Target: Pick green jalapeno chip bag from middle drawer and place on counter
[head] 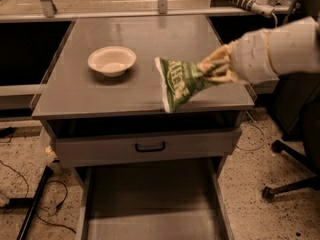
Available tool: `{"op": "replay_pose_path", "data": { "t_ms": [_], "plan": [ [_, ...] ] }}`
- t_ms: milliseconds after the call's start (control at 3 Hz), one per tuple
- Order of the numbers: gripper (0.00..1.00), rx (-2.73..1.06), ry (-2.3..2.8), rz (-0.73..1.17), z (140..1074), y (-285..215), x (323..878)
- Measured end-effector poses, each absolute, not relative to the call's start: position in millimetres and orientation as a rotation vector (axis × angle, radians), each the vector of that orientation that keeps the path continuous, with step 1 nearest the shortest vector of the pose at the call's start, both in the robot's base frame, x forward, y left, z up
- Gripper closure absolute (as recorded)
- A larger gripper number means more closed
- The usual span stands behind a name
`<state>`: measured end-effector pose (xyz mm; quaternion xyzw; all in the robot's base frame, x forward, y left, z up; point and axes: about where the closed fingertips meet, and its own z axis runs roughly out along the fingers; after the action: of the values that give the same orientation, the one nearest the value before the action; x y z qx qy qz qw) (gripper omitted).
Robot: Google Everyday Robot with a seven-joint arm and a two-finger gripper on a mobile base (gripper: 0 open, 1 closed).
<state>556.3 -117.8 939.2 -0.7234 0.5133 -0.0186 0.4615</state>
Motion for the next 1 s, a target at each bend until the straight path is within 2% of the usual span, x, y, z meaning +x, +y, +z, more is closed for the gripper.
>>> {"op": "replay_pose_path", "data": {
  "t_ms": [667, 1000],
  "plan": [
    [1.00, -1.580, 1.161, 0.167, 958.7, -105.9, 627.6],
    [1.00, -1.474, 1.156, 0.258, 946.1, -100.4, 643.8]
  ]
}}
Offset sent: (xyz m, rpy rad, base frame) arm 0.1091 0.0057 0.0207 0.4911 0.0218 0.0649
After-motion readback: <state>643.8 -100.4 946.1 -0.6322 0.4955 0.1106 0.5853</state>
